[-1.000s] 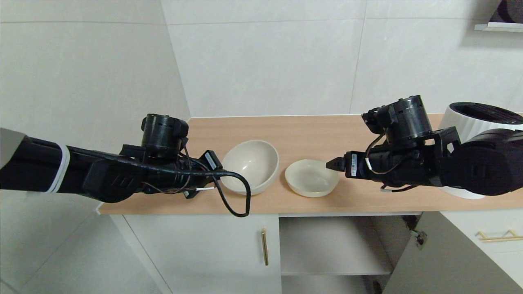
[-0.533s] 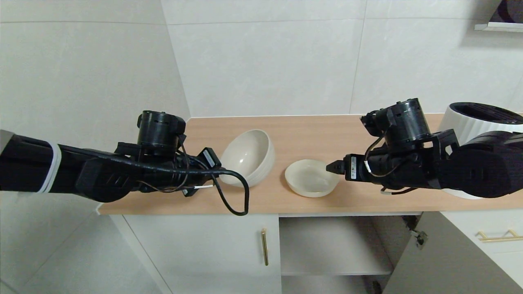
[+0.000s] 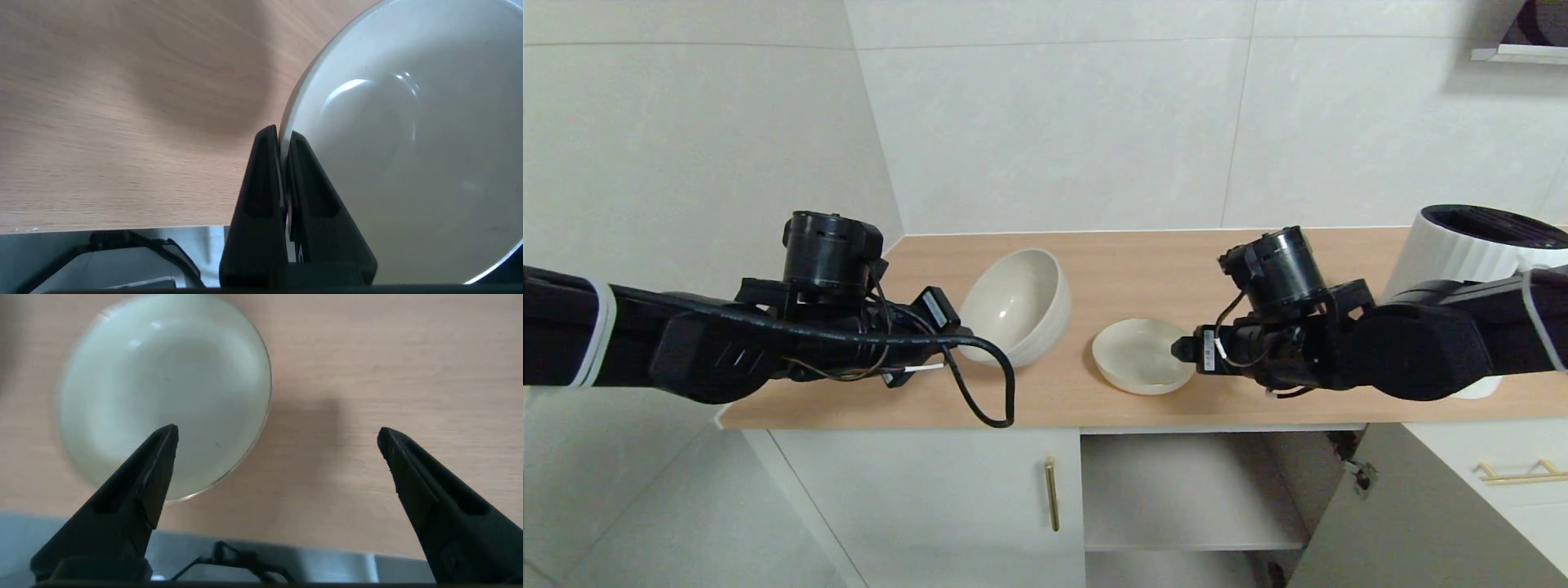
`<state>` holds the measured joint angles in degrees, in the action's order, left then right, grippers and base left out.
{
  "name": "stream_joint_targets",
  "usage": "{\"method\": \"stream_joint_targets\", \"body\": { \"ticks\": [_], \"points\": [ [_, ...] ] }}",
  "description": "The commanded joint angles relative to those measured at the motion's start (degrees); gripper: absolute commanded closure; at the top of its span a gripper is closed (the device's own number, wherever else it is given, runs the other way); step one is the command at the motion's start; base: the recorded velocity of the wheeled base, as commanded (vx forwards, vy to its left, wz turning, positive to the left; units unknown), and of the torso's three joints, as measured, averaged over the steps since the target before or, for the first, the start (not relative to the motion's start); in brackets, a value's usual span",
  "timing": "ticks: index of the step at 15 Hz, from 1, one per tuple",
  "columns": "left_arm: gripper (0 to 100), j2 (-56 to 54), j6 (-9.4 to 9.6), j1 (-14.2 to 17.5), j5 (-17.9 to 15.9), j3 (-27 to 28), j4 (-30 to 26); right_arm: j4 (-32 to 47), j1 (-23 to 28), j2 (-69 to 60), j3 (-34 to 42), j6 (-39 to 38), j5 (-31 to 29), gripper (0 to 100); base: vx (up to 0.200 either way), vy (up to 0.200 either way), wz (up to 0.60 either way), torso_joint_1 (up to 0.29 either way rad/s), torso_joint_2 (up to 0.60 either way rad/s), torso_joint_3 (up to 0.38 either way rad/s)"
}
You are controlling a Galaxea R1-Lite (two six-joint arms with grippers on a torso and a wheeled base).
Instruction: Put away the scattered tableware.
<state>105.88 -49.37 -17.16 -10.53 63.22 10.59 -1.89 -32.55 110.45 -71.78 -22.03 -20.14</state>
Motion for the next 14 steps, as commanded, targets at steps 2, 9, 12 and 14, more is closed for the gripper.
{"method": "stream_joint_targets", "body": {
  "ticks": [2, 9, 12, 14],
  "points": [
    [100, -0.2, -0.02, 0.0, 0.0, 0.0, 0.0, -0.3, -1.0, 3.9, -1.3, -0.2, -1.7, 0, 0.000, 0.000, 0.00, 0.000, 0.00, 0.000],
    [100, -0.2, 0.07, 0.0, 0.0, -0.3, 0.0, -0.6, -1.0, 6.6, -4.8, -2.9, -4.5, 0, 0.000, 0.000, 0.00, 0.000, 0.00, 0.000],
    [100, -0.2, 0.07, 0.0, 0.0, -0.3, 0.0, -0.7, -1.0, 6.8, -5.0, -3.2, -4.6, 0, 0.000, 0.000, 0.00, 0.000, 0.00, 0.000],
    [100, -0.2, 0.07, 0.0, 0.0, -0.2, 0.0, -0.7, -1.0, 7.2, -5.3, -3.2, -4.6, 0, 0.000, 0.000, 0.00, 0.000, 0.00, 0.000]
  ]
}}
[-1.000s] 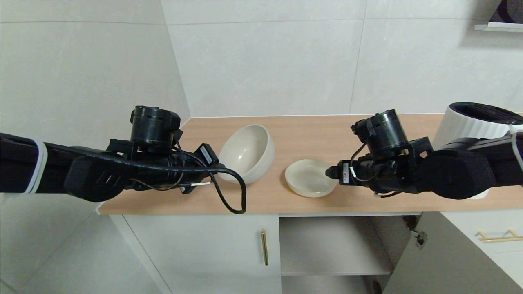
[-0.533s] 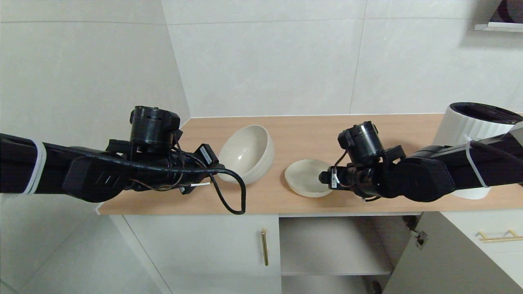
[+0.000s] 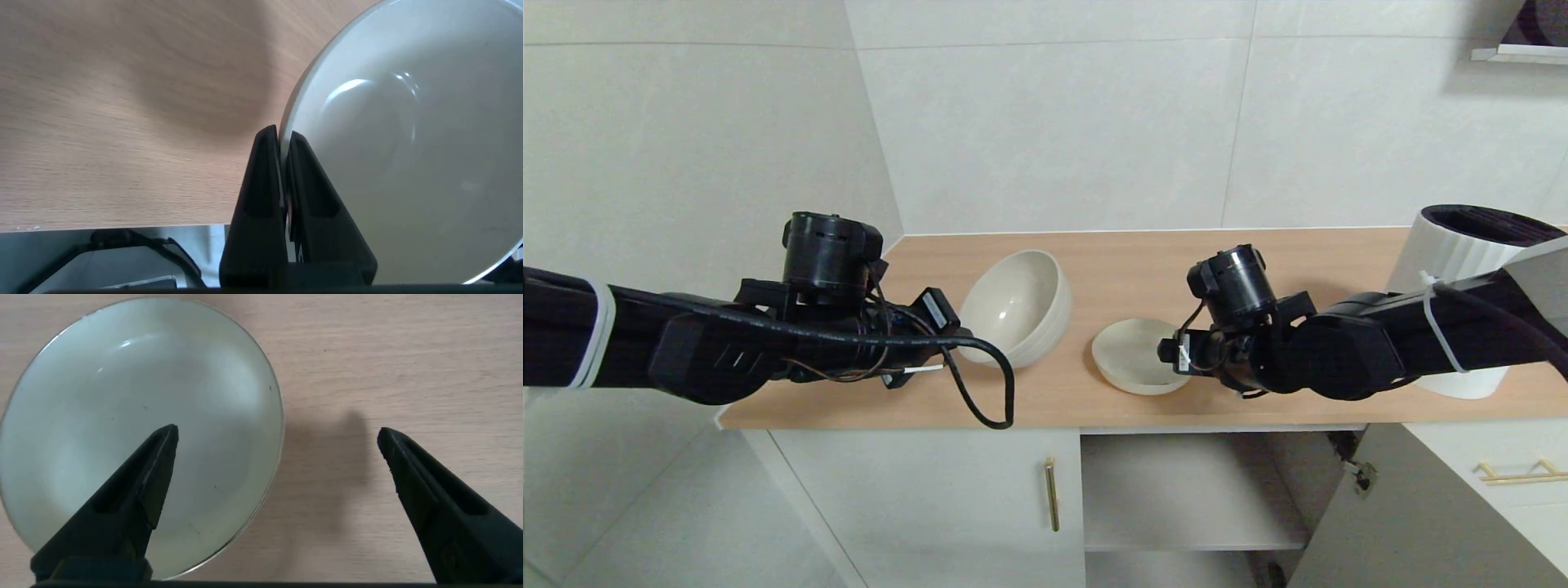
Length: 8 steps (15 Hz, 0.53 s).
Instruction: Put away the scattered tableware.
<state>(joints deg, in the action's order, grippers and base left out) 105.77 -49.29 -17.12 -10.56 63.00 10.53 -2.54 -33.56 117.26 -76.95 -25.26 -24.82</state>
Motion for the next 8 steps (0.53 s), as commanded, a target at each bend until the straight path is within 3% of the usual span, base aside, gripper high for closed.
{"method": "stream_joint_targets", "body": {
  "ticks": [1, 2, 8],
  "points": [
    [100, -0.1, -0.02, 0.0, 0.0, 0.0, 0.0, 0.0, 0.0, 0.5, -0.1, 0.0, 0.0, 0, 0.000, 0.000, 0.00, 0.000, 0.00, 0.000],
    [100, -0.1, -0.02, 0.0, 0.0, 0.0, 0.0, 0.0, 0.0, 0.6, -0.1, 0.1, 0.0, 100, 0.000, 0.000, 0.00, 0.000, 0.00, 0.000],
    [100, -0.3, -0.02, 0.0, 0.0, 0.0, 0.0, 0.1, 0.0, 0.2, -0.1, 0.0, 0.2, 100, 0.000, 0.000, 0.00, 0.000, 0.00, 0.000]
  ]
}}
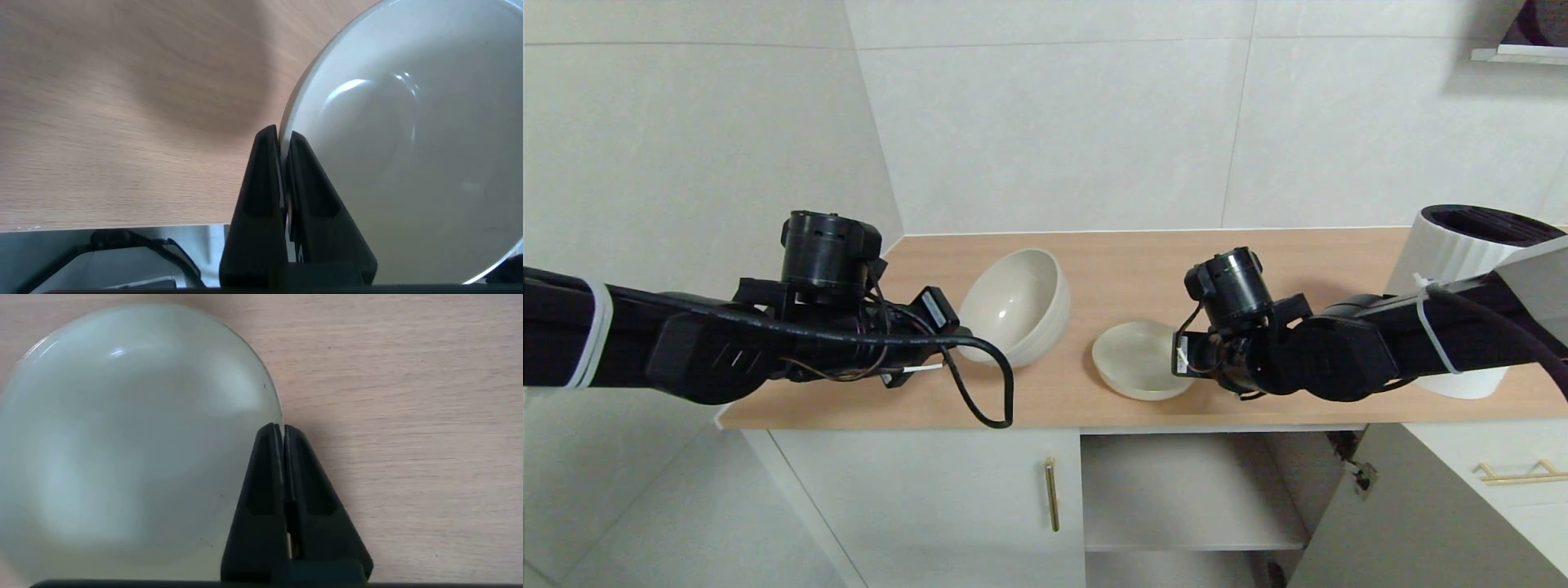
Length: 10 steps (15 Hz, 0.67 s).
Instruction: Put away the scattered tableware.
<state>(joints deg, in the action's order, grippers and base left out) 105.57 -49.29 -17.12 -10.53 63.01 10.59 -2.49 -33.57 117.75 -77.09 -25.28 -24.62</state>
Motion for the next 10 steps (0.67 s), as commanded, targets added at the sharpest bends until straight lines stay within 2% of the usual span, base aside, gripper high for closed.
{"method": "stream_joint_targets", "body": {
  "ticks": [1, 4, 5, 7, 8, 10],
  "points": [
    [100, -0.3, -0.02, 0.0, 0.0, 0.0, 0.0, 0.0, -0.1, -0.5, 0.0, 0.0, 0.0, 100, 0.000, 0.000, 0.00, 0.000, 0.00, 0.000],
    [100, -1.0, 0.16, 0.0, 0.0, -0.2, -0.3, 0.4, 0.0, -2.4, 0.9, 0.0, 0.1, 100, 0.000, 0.000, 0.00, 0.000, 0.00, 0.000],
    [100, -2.3, 1.03, 0.0, 0.0, -1.3, -0.7, 0.4, 0.0, -4.2, 2.5, 0.1, 0.6, 100, 0.000, 0.000, 0.00, 0.000, 0.00, 0.000],
    [100, -5.6, 5.34, 0.1, -0.1, -4.7, -0.9, 1.2, 0.0, -9.8, 4.8, 0.4, 5.2, 100, 0.000, 0.000, 0.00, 0.000, 0.00, 0.000],
    [100, -6.9, 6.66, 0.2, -0.1, -5.4, -1.0, 2.9, 0.0, -12.3, 5.3, 0.4, 8.0, 100, 0.000, 0.000, 0.00, 0.000, 0.00, 0.000],
    [100, -12.1, 10.09, 0.2, 0.0, -8.1, -1.1, 12.2, 0.2, -20.2, 6.1, 0.1, 16.4, 100, 0.000, 0.000, 0.00, 0.000, 0.00, 0.000]
  ]
}}
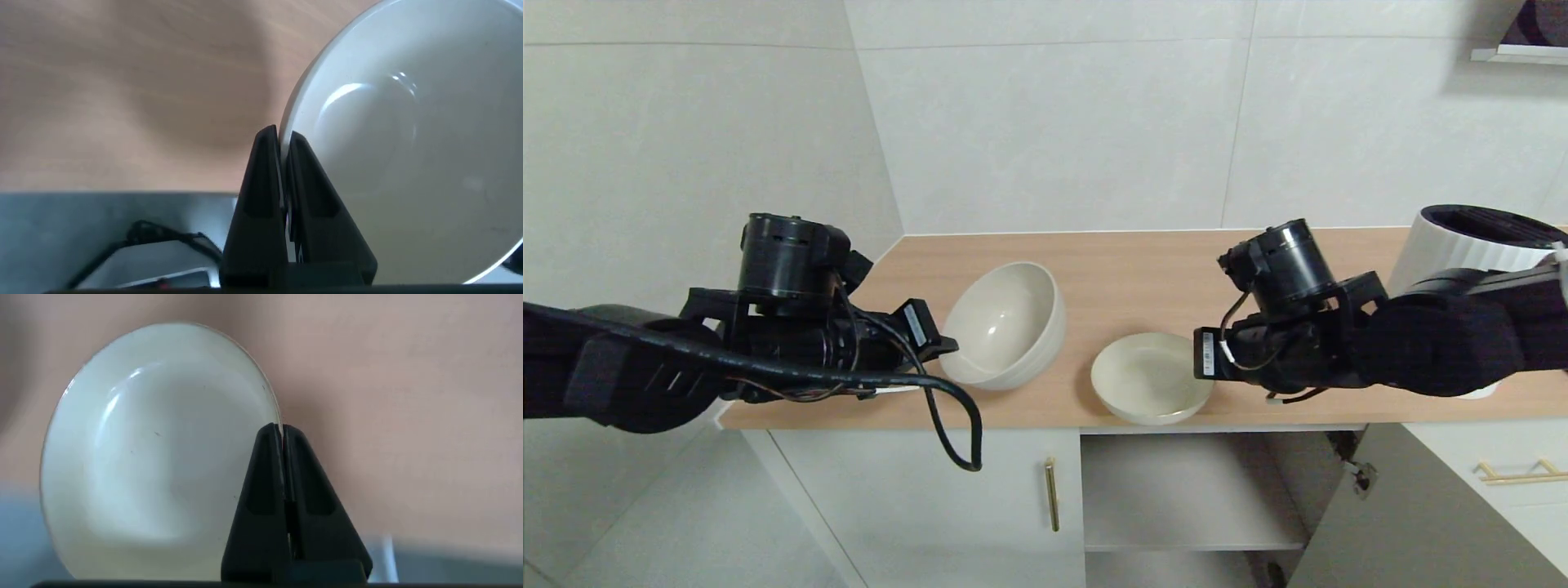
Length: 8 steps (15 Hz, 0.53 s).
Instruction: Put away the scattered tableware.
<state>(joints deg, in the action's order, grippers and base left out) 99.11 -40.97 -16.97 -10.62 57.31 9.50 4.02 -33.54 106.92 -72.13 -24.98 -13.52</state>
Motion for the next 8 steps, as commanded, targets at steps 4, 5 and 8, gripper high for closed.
{"method": "stream_joint_targets", "body": {
  "ticks": [4, 5, 8],
  "points": [
    [100, -16.8, 11.53, 1.1, 0.1, -6.2, -8.6, 15.9, -0.3, -19.2, 2.9, 0.3, 14.4, 100, 0.000, 0.000, 0.00, 0.000, 0.00, 0.000],
    [100, -18.0, 11.62, 1.1, 0.1, -6.3, -10.1, 15.9, -2.1, -19.2, 4.4, -0.1, 13.9, 100, 0.000, 0.000, 0.00, 0.000, 0.00, 0.000],
    [100, -18.5, 12.06, 0.8, 0.0, -6.3, -10.6, 15.8, -2.9, -21.2, 6.7, -0.2, 13.3, 100, 0.000, 0.000, 0.00, 0.000, 0.00, 0.000]
  ]
}}
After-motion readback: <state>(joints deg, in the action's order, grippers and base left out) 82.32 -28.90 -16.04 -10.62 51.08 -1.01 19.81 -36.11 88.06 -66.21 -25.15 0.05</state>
